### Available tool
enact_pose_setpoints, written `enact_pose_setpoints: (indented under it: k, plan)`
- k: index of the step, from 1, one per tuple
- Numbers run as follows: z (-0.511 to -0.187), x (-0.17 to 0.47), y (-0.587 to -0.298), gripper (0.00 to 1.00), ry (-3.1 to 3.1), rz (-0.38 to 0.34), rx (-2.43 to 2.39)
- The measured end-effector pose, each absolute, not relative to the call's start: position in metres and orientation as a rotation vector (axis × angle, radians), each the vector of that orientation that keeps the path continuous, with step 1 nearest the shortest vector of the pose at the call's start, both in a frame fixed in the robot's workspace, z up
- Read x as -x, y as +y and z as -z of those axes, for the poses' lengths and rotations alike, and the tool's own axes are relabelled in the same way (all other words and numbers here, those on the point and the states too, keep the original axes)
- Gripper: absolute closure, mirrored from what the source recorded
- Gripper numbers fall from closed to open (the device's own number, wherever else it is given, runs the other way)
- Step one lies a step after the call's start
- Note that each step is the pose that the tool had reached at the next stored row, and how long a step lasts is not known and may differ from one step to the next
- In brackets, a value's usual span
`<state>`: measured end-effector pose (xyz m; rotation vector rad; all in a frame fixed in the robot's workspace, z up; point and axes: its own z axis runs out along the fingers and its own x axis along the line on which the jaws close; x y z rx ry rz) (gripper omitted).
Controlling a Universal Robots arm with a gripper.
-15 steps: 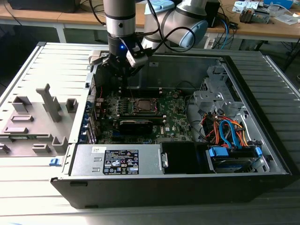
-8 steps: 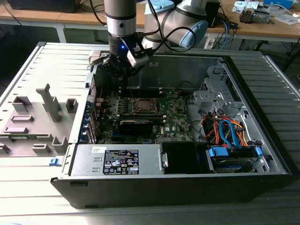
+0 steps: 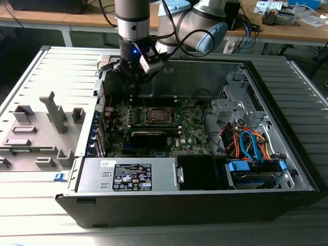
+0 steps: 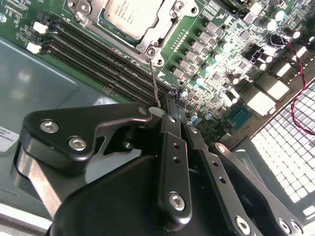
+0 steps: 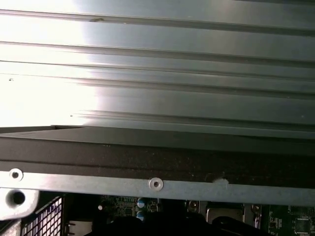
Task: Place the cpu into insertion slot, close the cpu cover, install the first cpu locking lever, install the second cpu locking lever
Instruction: 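Install the first cpu locking lever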
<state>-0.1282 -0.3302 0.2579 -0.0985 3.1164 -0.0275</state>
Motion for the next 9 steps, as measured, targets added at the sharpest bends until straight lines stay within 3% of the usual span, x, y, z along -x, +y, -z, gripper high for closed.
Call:
enact_pose_setpoints:
  k: [9]
  plan:
    - [-0.2579,0.1229,-0.3302,0.89,3.116,0.027,0.099]
